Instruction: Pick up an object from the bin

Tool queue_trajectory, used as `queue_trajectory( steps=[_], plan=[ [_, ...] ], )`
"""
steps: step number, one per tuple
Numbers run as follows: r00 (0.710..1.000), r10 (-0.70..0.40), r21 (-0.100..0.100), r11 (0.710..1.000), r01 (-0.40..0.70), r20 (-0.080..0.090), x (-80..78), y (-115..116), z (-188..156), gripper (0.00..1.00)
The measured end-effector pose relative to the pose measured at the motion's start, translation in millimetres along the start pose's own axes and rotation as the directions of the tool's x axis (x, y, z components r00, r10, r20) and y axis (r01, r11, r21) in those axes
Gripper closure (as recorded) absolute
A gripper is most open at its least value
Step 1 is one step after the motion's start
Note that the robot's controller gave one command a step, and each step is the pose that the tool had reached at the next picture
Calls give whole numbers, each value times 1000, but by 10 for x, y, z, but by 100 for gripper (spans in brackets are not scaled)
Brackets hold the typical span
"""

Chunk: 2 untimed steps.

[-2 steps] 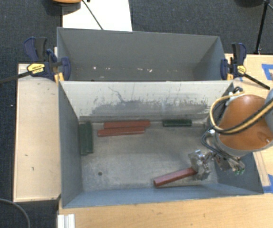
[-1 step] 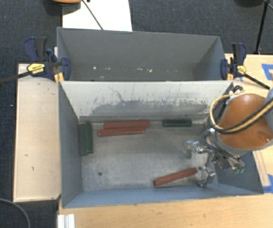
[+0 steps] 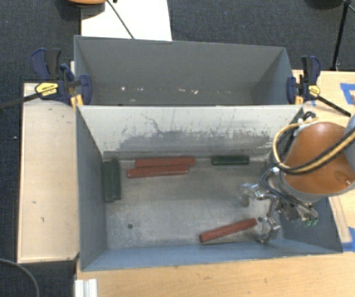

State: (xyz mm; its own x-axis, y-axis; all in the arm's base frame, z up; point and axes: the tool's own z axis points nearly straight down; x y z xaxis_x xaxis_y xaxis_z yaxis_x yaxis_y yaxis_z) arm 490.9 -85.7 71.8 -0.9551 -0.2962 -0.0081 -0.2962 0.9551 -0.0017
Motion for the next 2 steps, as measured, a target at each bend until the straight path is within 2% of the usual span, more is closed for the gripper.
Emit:
queue_trajectory(
  steps=[1, 2],
  plan=[
    [1000, -11, -2, 1000, 11, -6, -50, 593, 16, 100],
    [1000, -12, -2, 1000, 12, -6, -50, 593, 16, 100]
  ],
)
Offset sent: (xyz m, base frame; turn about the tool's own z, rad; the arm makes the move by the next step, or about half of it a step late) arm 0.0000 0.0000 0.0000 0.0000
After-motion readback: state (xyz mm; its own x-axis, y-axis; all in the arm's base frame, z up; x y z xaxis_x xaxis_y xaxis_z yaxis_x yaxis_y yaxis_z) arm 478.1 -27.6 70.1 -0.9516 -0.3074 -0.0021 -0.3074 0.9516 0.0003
